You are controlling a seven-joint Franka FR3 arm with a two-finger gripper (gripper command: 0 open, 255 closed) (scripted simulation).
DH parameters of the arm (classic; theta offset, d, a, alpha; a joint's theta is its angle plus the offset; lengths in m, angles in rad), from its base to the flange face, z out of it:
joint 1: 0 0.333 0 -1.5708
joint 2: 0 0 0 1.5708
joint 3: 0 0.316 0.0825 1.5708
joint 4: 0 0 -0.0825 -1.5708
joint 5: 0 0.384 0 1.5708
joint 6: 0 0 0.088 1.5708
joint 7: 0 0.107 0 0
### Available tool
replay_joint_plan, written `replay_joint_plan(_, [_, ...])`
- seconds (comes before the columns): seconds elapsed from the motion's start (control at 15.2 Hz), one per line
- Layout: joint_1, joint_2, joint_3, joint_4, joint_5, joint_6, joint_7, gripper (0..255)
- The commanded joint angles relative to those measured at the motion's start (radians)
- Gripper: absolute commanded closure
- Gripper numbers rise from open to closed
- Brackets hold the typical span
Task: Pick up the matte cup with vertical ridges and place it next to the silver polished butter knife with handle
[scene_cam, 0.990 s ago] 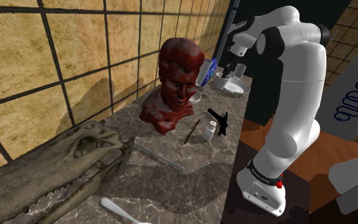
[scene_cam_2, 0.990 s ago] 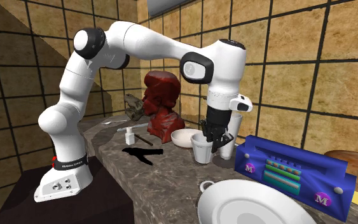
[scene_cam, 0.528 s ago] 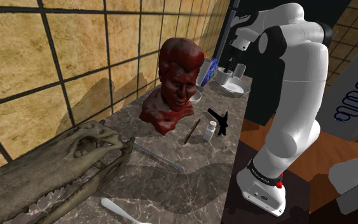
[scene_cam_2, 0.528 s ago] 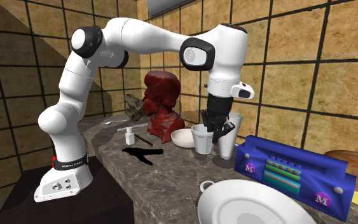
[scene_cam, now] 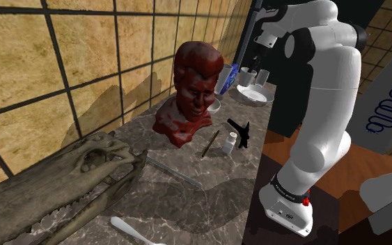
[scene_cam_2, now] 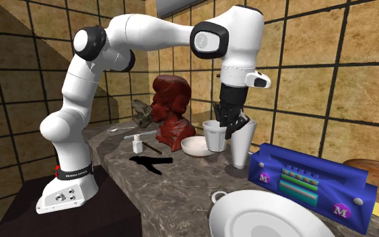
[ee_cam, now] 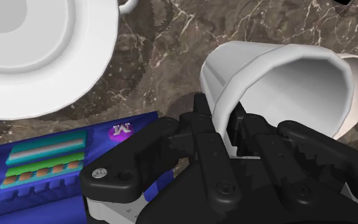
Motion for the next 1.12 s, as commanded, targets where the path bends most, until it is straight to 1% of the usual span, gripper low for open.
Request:
replay_joint_plan(0.0, [-0.005, -0.001, -0.001, 0.027, -0.001, -0.027, 0.006, 255])
replay_joint_plan(0.13, [-0.01, 0.001, -0.001, 0.054, -0.001, -0.051, 0.012, 255])
replay_joint_plan(0.4, [0.122, -0.205, -0.02, -0.202, -0.109, 0.055, 0.077, 255])
replay_joint_plan(0.53, [0.171, -0.307, -0.015, -0.312, -0.167, 0.098, 0.126, 255])
replay_joint_plan(0.66, [0.207, -0.408, 0.0, -0.412, -0.224, 0.135, 0.182, 255])
replay_joint_plan(0.86, [0.233, -0.552, 0.042, -0.548, -0.301, 0.176, 0.271, 255])
replay_joint_plan(1.06, [0.236, -0.683, 0.098, -0.67, -0.359, 0.201, 0.357, 255])
